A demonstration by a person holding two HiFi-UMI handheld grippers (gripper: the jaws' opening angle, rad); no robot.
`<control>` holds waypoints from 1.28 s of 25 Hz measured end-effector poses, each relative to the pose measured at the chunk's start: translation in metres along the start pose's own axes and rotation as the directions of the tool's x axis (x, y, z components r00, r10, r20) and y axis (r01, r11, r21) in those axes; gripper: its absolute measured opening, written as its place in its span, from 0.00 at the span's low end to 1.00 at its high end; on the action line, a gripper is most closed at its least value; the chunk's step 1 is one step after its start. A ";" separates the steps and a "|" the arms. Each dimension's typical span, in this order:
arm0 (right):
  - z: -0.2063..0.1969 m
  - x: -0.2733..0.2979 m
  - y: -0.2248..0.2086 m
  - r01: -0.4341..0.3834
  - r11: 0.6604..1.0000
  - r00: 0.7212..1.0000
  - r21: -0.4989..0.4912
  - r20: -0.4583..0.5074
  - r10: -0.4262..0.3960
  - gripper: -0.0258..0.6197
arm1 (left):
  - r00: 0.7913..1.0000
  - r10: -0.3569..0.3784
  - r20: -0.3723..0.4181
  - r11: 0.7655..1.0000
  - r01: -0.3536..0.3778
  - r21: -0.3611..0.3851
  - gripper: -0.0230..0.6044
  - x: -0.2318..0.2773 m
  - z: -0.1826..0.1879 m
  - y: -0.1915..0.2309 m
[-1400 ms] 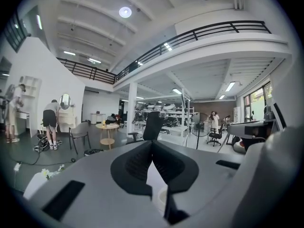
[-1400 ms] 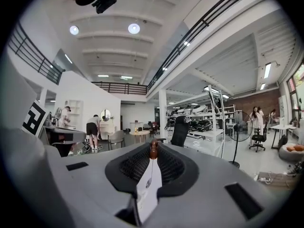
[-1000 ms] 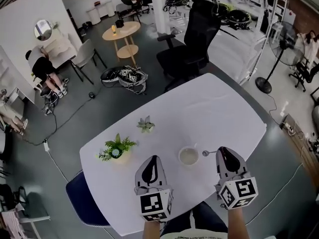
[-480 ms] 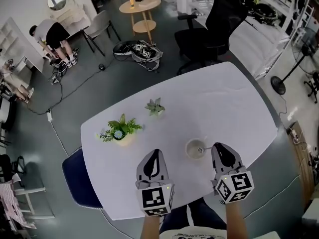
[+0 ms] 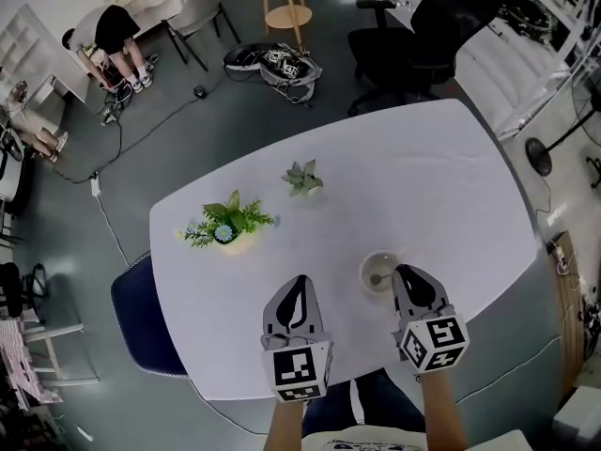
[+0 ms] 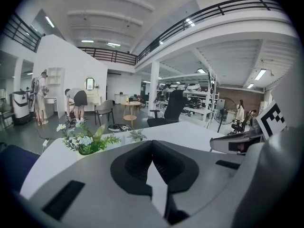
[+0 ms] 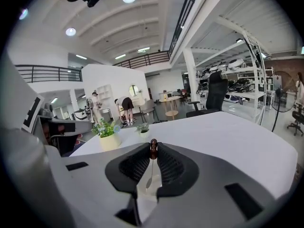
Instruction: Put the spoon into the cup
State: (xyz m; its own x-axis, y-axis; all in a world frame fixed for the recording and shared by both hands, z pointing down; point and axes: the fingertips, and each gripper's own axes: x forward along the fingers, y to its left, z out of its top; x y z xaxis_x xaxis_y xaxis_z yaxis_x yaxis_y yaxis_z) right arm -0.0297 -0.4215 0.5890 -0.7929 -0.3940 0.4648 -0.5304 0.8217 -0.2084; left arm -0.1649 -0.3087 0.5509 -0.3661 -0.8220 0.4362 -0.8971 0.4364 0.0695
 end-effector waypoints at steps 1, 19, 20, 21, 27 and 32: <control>-0.005 0.005 0.000 -0.006 1.000 1.000 0.000 -0.010 0.006 0.13 | 1.000 0.003 -0.009 1.000 -0.003 -0.005 0.06 0.003 -0.005 0.002; -0.047 0.026 -0.021 0.021 0.998 0.996 -0.056 -0.083 -0.025 0.15 | 0.997 0.031 -0.065 0.998 -0.033 -0.045 0.06 0.014 -0.041 0.009; -0.048 0.026 -0.024 0.034 0.997 0.995 -0.072 -0.088 -0.041 0.15 | 0.997 0.031 -0.066 0.998 -0.034 -0.046 0.06 0.014 -0.041 0.008; -0.050 0.026 -0.027 0.045 0.995 0.994 -0.085 -0.091 -0.053 0.16 | 0.997 0.032 -0.068 0.998 -0.035 -0.046 0.06 0.013 -0.042 0.008; -0.060 0.026 -0.037 0.066 0.994 0.992 -0.082 -0.105 -0.074 0.26 | 0.997 0.039 -0.068 0.998 -0.042 -0.048 0.06 0.009 -0.042 0.008; -0.054 0.019 -0.039 0.075 0.995 0.993 -0.063 -0.091 -0.081 0.43 | 0.997 0.050 -0.055 0.997 -0.053 -0.051 0.06 0.002 -0.036 0.006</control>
State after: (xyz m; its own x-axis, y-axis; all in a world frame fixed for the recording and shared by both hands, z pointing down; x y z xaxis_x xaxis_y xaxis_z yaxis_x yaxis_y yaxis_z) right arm -0.0079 -0.4384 0.6520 -0.7170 -0.4200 0.5563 -0.5686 0.8141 -0.1181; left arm -0.1622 -0.2943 0.5844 -0.3963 -0.7778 0.4878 -0.8627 0.4973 0.0921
